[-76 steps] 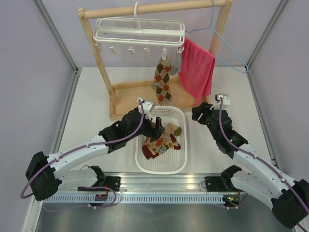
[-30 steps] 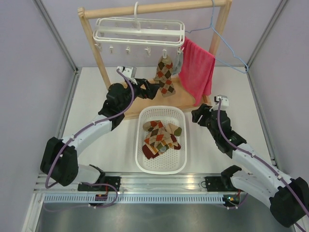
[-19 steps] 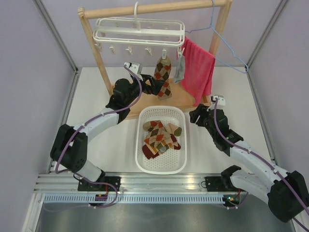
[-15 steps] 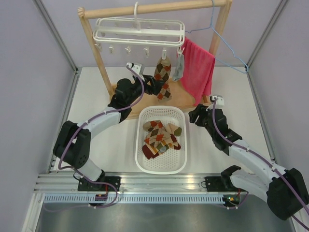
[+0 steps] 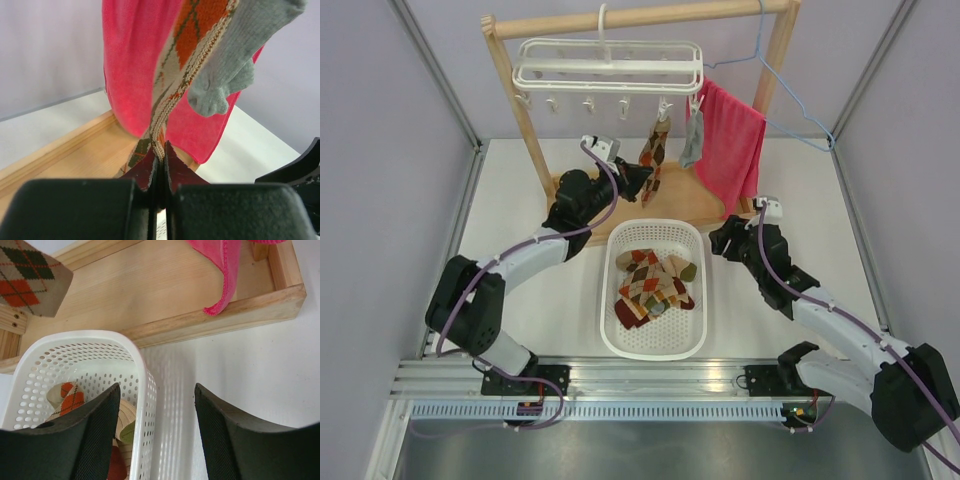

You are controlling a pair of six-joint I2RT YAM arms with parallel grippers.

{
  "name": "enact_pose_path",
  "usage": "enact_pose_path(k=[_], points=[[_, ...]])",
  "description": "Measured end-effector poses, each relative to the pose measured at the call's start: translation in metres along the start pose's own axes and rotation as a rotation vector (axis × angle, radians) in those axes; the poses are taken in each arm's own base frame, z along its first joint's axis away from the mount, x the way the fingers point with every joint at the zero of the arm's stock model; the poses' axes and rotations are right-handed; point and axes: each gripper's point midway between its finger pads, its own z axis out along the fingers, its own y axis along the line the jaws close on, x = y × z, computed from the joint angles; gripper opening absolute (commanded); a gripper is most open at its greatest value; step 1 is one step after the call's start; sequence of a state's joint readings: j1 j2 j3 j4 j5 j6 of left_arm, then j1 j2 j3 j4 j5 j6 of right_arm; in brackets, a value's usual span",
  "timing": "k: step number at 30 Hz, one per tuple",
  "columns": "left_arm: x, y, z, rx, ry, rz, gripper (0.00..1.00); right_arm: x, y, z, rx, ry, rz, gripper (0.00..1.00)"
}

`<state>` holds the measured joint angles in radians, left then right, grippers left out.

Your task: Remove the socks clipped to the hanger

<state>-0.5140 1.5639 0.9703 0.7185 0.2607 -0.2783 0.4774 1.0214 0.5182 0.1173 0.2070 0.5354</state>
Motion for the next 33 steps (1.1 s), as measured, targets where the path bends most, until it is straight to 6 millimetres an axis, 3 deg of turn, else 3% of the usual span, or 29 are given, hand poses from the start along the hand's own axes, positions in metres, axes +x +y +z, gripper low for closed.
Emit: enact_pose_path(k=[8,11,16,21,26,30,33], points=[[-0.028,-0.052,-0.019,-0.029,-0.043,0.096,0.02,-0.008,0.002,-0.009,-0.007,-0.015,-0.005,0.66],[-0.03,-0.066,-0.026,-0.064,-0.048,0.131,0.02,-0.017,0.006,-0.01,-0.006,-0.017,-0.015,0.66],[-0.011,-0.058,-0.04,-0.164,-0.003,0.162,0.02,-0.058,0.025,-0.015,-0.015,-0.074,-0.037,0.65],[0.003,-0.05,-0.05,-0.246,0.035,0.192,0.02,-0.117,0.059,-0.022,-0.031,-0.159,-0.057,0.65],[0.003,-0.059,-0.054,-0.252,0.032,0.204,0.02,-0.169,0.113,-0.032,-0.086,-0.245,-0.091,0.64],[0.004,-0.059,-0.055,-0.258,0.041,0.222,0.02,-0.187,0.147,-0.031,-0.143,-0.267,-0.112,0.64],[0.009,-0.056,-0.057,-0.273,0.061,0.231,0.02,-0.195,0.159,-0.027,-0.158,-0.273,-0.12,0.64]])
